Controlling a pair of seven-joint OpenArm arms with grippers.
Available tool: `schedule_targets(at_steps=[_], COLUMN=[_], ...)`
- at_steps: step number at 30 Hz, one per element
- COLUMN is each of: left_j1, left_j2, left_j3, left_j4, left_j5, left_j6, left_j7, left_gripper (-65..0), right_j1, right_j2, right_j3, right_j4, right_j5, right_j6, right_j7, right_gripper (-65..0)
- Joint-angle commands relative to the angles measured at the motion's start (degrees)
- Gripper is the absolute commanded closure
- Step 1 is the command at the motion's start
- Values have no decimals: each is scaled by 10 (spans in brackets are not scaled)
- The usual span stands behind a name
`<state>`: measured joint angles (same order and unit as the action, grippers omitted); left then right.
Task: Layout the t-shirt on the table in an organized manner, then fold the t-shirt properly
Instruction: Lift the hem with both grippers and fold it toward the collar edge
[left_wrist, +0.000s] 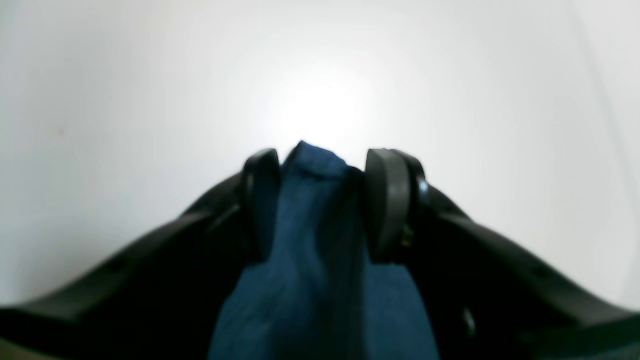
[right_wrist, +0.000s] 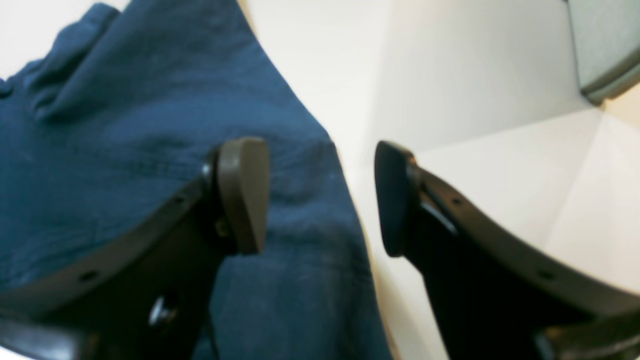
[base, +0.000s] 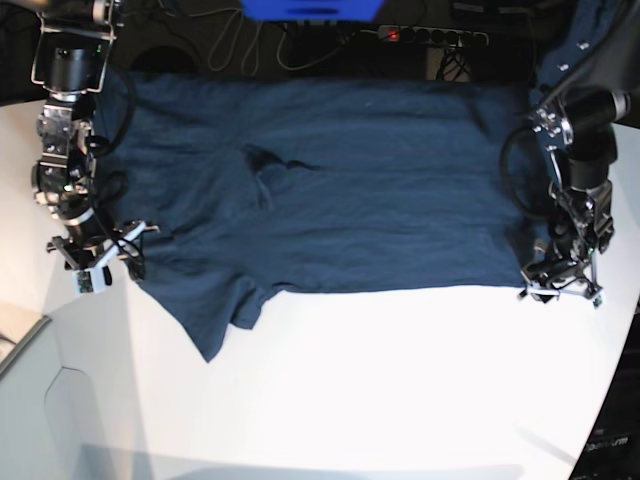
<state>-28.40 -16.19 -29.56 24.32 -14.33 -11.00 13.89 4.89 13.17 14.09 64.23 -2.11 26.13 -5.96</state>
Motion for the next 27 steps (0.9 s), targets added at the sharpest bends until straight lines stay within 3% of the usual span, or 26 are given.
schedule_targets(at_steps=[1, 7, 14, 22, 27], left_j1=[-10, -10, -10, -11, -20], left_j2=[-6, -6, -6, -7, -7], left_j3=[0, 0, 1, 0, 0], left_j4=[3, 3, 6, 7, 8], left_j5=[3, 3, 3, 2, -1], left_j6=[0, 0, 0, 0, 0], left_j7=[8, 9, 10, 10, 10], left_gripper=[-260, 0, 0, 0, 0], right_j1=[17, 66, 145, 185, 180], right_j2=[6, 8, 18, 22, 22], right_j3=[0, 0, -2, -4, -81], right_j4=[10, -71, -211, -291, -294], right_j5=[6, 6, 5, 5, 5], right_j6=[-2, -2, -2, -2, -2], right_j7=[13, 12, 15, 13, 13], right_gripper=[-337, -337, -366, -385, -341])
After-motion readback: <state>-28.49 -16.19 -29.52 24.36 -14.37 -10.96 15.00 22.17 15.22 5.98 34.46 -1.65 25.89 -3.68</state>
